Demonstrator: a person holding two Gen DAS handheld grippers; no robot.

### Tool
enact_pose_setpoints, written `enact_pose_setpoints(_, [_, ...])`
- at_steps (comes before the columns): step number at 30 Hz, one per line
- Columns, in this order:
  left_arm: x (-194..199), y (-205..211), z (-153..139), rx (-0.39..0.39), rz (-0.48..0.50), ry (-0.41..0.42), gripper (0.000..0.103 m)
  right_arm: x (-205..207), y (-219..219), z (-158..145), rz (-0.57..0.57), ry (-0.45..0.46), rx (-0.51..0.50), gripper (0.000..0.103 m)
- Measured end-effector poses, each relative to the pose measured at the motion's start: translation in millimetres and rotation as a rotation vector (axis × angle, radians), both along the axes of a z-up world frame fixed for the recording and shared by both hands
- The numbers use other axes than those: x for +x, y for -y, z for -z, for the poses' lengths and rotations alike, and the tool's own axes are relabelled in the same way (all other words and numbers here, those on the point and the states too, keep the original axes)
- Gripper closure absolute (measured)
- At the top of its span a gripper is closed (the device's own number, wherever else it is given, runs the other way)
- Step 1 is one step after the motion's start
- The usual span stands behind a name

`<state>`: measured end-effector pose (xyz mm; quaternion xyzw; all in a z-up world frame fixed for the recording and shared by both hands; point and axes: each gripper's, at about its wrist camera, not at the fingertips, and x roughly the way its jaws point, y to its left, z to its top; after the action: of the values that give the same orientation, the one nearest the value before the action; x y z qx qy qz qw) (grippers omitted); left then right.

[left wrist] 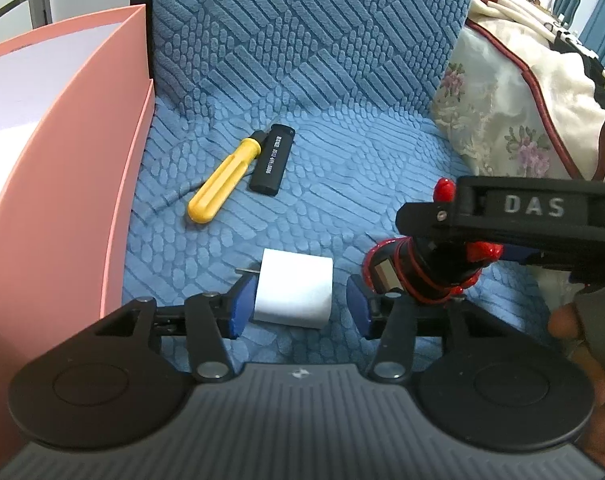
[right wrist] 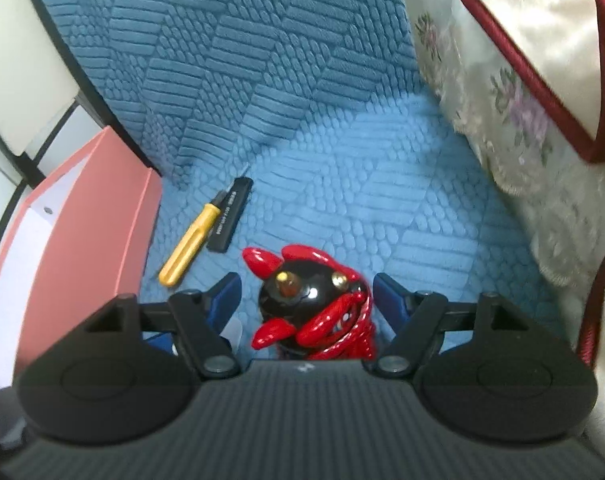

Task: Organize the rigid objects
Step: 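Lift the red-black figure with right tool while left tool lifts the white charger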

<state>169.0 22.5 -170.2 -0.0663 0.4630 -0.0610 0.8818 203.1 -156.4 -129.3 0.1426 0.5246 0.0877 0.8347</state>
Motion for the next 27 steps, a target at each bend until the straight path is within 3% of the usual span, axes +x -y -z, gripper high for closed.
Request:
enact_pose_setpoints(3, [0.1, 1.8, 0.6, 0.014, 0.006, 0.007, 0.047, 2.8, 2.5, 7.9, 0.024, -0.034, 0.009, 0.029])
enact_pose_setpoints(7, [1.2, 2.9, 4.3, 0.041, 0.003, 0.008, 0.047, 5.5, 7.4, 12.8, 0.039, -0.063, 0.049, 0.040])
enact_pose_setpoints(17, [4.3, 8.5, 12.9, 0.085, 0.012, -0.010, 0.051, -1.8, 7.5, 0.7, 0.021, -0.032, -0.021, 0.041])
enact_pose_setpoints(27, [-6.1, -2.3, -12.3, -0.014, -0.005, -0.006, 0.052, -16.4, 14.7, -17.9, 0.035, -0.013, -0.045, 0.041])
